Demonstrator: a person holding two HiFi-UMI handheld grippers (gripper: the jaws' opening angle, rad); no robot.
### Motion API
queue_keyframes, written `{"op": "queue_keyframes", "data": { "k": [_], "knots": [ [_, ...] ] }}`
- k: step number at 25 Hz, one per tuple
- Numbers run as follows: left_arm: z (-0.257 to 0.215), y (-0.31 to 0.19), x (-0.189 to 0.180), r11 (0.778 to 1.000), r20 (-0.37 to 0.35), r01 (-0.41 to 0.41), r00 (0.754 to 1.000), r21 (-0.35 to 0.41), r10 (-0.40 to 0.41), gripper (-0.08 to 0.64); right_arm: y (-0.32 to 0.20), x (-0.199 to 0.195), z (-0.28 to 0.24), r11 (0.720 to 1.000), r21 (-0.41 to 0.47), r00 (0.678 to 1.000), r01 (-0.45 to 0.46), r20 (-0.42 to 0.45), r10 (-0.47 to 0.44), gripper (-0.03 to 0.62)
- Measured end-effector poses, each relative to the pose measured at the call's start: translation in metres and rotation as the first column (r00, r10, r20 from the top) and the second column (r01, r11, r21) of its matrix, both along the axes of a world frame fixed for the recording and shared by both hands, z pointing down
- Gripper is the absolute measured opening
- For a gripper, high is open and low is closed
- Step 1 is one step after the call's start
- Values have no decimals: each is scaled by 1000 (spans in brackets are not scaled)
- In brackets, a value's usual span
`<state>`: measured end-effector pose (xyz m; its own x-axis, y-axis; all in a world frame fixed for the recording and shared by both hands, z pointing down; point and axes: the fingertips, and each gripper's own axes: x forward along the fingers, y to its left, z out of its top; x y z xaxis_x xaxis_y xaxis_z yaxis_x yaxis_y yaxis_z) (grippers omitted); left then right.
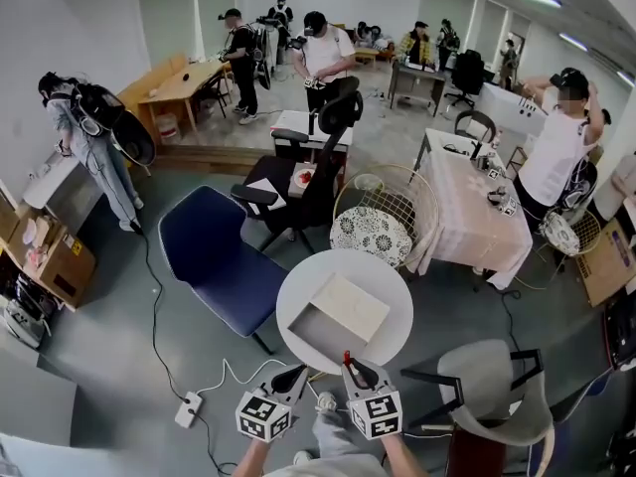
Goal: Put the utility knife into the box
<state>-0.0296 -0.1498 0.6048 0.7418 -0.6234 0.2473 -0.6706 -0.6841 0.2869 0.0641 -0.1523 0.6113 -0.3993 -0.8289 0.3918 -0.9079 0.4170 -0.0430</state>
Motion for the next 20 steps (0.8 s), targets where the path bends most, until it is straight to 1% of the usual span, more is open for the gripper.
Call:
{"op": "queue_keyframes", "data": {
  "k": [6, 11, 20],
  "knots": [
    [-10, -49, 15, 1000, 8, 10, 1000, 2, -10, 12, -52, 12, -5, 1000, -5, 1000, 14, 10, -14, 72],
    [-12, -83, 31, 1000, 21, 14, 1000, 6, -14, 12, -83, 22, -5, 1000, -6, 999, 30, 18, -30, 72],
    [-22, -141, 54, 999, 16, 37, 999, 26, -38, 12, -137, 44, -12, 999, 8, 999, 49, 19, -49, 72]
  ]
}}
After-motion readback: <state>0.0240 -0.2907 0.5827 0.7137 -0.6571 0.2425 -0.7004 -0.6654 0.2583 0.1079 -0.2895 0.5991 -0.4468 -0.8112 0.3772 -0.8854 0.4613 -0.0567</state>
